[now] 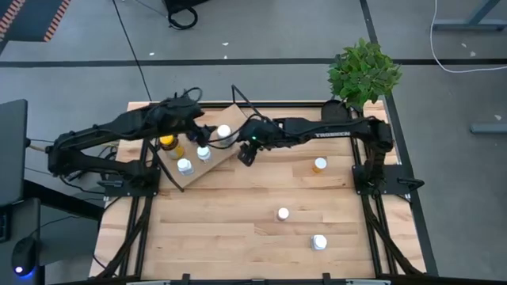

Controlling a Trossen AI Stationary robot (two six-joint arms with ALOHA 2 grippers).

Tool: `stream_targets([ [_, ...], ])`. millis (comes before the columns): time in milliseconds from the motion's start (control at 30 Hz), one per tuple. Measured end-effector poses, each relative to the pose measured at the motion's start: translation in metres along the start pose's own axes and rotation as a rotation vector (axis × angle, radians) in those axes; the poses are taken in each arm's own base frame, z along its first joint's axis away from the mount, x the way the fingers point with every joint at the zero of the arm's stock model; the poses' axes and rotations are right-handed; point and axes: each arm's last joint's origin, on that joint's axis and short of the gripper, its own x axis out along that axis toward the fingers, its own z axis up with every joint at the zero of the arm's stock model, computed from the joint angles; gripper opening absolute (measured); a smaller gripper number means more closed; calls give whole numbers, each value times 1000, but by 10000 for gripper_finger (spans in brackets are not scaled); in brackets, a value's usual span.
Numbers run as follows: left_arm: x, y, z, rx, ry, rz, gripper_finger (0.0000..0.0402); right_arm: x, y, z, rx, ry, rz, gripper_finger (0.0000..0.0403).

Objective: Pick and place medicine bottles onto shelf by color
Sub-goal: Put the green medicine bottle on the shelf

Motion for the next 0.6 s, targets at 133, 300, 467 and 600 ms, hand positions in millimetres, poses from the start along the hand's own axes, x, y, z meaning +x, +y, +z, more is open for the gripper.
stream_targets([
  [133, 32, 3, -3, 44, 108, -4, 368, -28, 6, -5, 55, 23, -5, 229],
  [300, 61, 5, -3, 91, 161, -28, 368, -65, 5, -4, 116, -45, -46, 230],
  [467, 87, 8, -8, 102, 244, -99, 368, -97, -2, 2, 173, -149, -78, 230],
  [600, 101, 7, -14, 102, 300, -99, 369, -109, -7, 3, 180, -184, -114, 230],
])
